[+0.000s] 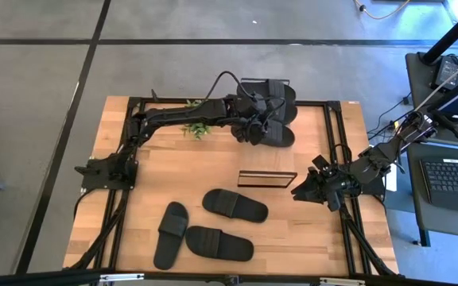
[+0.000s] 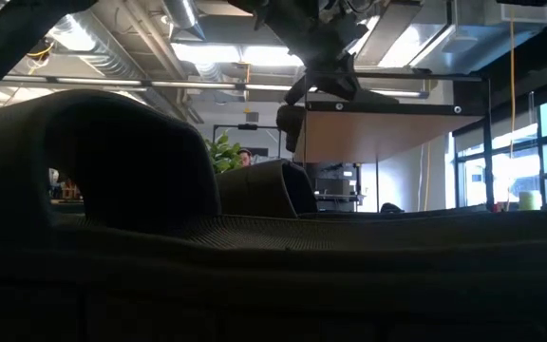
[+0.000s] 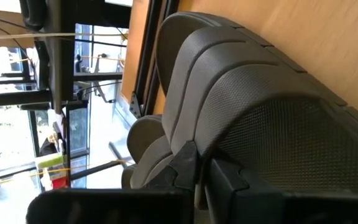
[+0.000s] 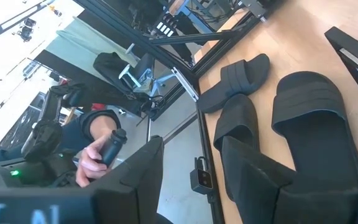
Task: Pick and place slides into the shelf
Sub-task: Put the black slide on the shelf
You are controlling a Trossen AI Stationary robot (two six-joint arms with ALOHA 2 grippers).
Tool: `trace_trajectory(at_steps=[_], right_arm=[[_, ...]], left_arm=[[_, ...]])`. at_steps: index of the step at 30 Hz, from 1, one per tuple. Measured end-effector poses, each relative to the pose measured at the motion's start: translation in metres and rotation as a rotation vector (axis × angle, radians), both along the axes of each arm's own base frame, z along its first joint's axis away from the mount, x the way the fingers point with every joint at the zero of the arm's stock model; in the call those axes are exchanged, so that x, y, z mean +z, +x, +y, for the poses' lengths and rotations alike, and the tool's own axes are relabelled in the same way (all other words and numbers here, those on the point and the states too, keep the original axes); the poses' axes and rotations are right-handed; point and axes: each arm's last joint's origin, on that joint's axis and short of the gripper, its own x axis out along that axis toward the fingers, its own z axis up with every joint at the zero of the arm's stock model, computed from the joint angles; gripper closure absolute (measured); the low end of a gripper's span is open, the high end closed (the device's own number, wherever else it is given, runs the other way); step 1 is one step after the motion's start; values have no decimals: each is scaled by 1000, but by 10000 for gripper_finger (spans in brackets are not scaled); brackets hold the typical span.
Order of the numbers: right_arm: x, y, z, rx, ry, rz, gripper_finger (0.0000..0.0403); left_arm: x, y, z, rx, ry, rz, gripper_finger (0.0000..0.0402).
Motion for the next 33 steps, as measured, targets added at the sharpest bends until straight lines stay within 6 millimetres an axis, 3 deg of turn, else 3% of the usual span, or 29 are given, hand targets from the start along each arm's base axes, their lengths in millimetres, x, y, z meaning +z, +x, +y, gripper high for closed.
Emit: trace_trajectory(at_steps=[25,33], right_arm=[[0,0,0,0,-1,1,236],[0,0,0,0,1,1,236]], left_arm=[[1,5,-13,7,27,-20,400],[3,6,-9,30,45,-45,401]])
